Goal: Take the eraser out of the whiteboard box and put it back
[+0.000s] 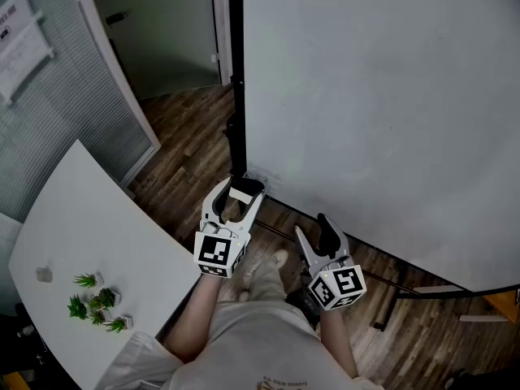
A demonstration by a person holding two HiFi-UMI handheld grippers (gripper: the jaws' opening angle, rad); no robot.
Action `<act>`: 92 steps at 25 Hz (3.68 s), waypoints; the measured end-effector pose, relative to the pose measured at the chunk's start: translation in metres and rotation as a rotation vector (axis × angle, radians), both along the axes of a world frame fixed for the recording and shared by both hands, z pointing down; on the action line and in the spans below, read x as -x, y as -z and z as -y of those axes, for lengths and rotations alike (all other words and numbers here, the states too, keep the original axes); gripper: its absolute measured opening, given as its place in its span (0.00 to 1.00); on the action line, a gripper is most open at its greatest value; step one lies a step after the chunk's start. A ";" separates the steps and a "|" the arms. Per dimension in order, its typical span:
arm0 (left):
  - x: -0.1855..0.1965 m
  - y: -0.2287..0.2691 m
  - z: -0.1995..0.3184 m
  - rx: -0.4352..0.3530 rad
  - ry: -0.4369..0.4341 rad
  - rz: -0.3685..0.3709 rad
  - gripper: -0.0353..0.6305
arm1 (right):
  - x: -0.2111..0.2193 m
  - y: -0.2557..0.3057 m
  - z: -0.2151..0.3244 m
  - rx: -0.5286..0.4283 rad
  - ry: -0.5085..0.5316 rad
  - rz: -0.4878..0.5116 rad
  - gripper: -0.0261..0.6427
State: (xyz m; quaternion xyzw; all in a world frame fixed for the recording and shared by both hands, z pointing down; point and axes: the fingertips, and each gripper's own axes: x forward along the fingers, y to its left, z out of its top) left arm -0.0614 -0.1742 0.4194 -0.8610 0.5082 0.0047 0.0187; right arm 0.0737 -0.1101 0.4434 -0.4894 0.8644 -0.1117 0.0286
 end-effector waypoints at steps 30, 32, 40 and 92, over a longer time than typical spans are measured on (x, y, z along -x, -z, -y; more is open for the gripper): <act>0.005 0.028 -0.029 -0.053 -0.011 -0.031 0.45 | 0.011 0.014 -0.015 -0.037 0.025 -0.001 0.43; 0.006 0.030 -0.031 -0.056 -0.009 -0.032 0.45 | 0.012 0.015 -0.016 -0.038 0.027 0.000 0.43; 0.009 0.034 -0.040 -0.065 -0.006 -0.032 0.45 | 0.015 0.016 -0.023 -0.041 0.033 -0.001 0.43; 0.003 0.025 -0.011 -0.041 -0.043 -0.046 0.45 | 0.002 0.004 -0.005 -0.011 -0.022 -0.008 0.43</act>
